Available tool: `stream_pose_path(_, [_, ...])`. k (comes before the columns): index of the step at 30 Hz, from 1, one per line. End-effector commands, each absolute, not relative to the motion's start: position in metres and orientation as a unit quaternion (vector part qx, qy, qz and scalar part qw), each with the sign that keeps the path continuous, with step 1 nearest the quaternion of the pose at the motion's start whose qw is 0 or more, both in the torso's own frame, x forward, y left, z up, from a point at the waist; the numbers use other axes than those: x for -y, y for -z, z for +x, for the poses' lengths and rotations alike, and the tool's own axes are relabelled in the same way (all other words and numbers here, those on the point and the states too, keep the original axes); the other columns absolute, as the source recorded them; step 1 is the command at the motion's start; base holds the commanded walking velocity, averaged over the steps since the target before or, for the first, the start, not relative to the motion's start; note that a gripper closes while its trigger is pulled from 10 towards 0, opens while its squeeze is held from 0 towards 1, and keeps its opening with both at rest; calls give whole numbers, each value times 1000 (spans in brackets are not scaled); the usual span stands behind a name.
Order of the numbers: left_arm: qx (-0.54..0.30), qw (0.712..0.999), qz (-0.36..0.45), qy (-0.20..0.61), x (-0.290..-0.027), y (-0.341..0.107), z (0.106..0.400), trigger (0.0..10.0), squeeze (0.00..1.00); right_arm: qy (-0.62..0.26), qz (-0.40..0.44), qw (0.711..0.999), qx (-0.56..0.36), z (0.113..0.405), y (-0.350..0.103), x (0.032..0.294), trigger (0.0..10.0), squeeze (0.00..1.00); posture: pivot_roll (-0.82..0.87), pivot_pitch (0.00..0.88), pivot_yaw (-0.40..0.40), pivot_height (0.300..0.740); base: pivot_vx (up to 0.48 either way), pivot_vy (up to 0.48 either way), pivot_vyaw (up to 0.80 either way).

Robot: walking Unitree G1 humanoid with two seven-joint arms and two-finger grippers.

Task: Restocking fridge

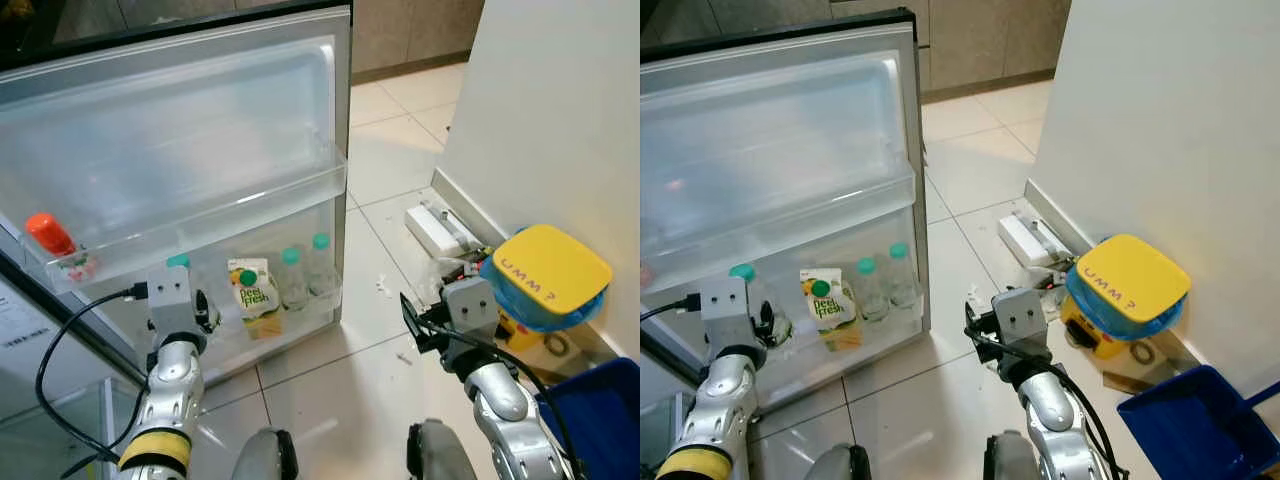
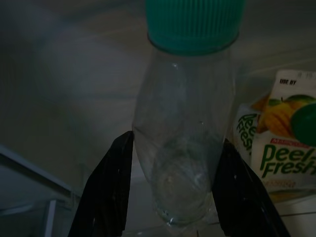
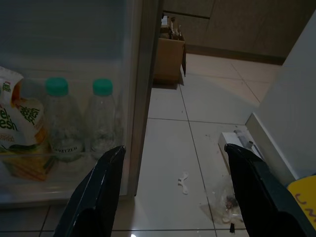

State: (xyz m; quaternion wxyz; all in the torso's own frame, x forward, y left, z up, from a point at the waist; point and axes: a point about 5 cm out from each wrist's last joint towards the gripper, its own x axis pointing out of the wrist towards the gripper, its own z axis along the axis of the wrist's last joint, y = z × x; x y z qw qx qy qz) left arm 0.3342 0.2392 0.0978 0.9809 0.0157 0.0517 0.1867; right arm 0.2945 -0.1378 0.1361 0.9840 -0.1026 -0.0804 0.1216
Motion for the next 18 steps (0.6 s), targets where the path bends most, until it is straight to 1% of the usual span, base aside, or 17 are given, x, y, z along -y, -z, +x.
stream_pose_path(1, [-76,978,8,-196,-240,-84,329,10000,0,-126,-101,984,68,290,-132,139,10000,0,-143,246,9,614,0,0,0])
stream_pose_path(6, [-71,980,5,-188,-229,-85,338,10000,0,-128,-103,984,67,289,-133,139,10000,0,-154,254,1,614,0,0,0])
stream_pose_path(9, [-46,982,14,-184,-224,-95,345,10000,0,-128,-104,984,68,290,-134,139,10000,0,-164,257,0,614,0,0,0])
stream_pose_path(15, [-18,984,9,-179,-221,-110,354,10000,0,-127,-105,984,65,288,-134,141,10000,0,-165,257,-1,614,0,0,0])
stream_pose_path(18, [-20,984,21,-174,-220,-108,354,10000,0,-127,-105,984,64,288,-134,141,10000,0,-164,257,-1,614,0,0,0])
